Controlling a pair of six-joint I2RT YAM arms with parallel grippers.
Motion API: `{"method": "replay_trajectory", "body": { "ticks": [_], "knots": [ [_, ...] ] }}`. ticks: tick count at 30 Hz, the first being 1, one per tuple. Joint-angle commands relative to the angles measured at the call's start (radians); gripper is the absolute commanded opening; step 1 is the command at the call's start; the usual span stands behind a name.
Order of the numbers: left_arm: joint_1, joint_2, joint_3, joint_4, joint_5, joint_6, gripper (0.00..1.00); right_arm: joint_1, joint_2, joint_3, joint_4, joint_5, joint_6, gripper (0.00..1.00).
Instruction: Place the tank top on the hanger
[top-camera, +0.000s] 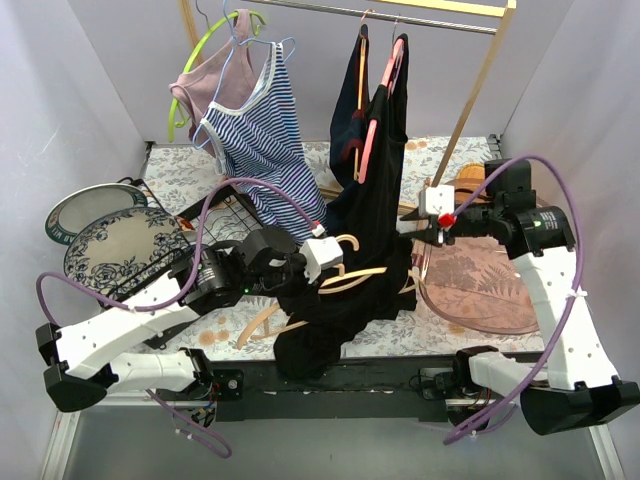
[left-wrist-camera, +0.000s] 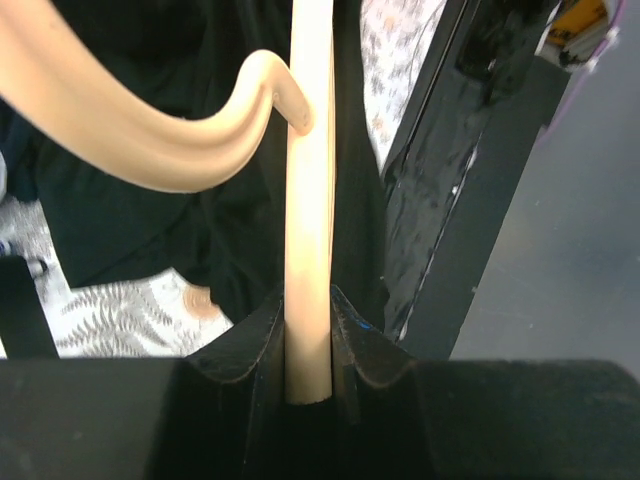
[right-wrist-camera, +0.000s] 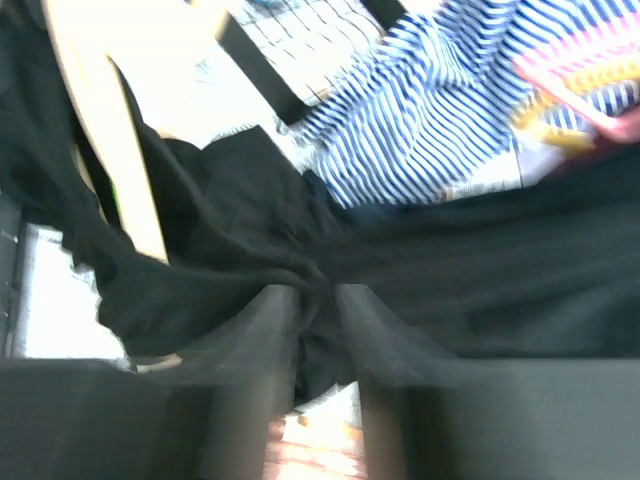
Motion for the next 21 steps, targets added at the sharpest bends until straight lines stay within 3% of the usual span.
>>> {"method": "replay_trajectory", "body": {
  "ticks": [1, 2, 3, 7, 16, 19, 21],
  "knots": [
    [0.006, -0.004, 0.095, 0.086, 0.031, 0.027, 0.0, 0.088, -0.065, -0.011, 0.064, 0.041, 0.172, 0.54],
    [0.006, -0.004, 0.11, 0.083, 0.025, 0.03, 0.0, 0.089, -0.076, -0.006, 0.064, 0.058, 0.185, 0.6],
    [0.006, -0.002, 0.117, 0.08, 0.018, 0.03, 0.0, 0.089, -0.094, -0.003, 0.06, 0.081, 0.207, 0.74],
    [0.008, 0.013, 0.146, 0.068, 0.024, 0.033, 0.0, 0.104, -0.094, 0.026, -0.023, 0.014, 0.208, 0.89],
    [0.008, 0.128, 0.244, 0.094, 0.111, 0.026, 0.0, 0.318, 0.001, 0.103, -0.048, -0.02, 0.361, 0.88],
    [0.008, 0.148, 0.285, 0.098, 0.123, 0.029, 0.0, 0.349, 0.036, 0.087, -0.054, -0.004, 0.387, 0.84],
    [0.008, 0.159, 0.299, 0.098, 0.128, 0.03, 0.0, 0.36, 0.058, 0.08, -0.081, -0.014, 0.386, 0.74]
  ]
}}
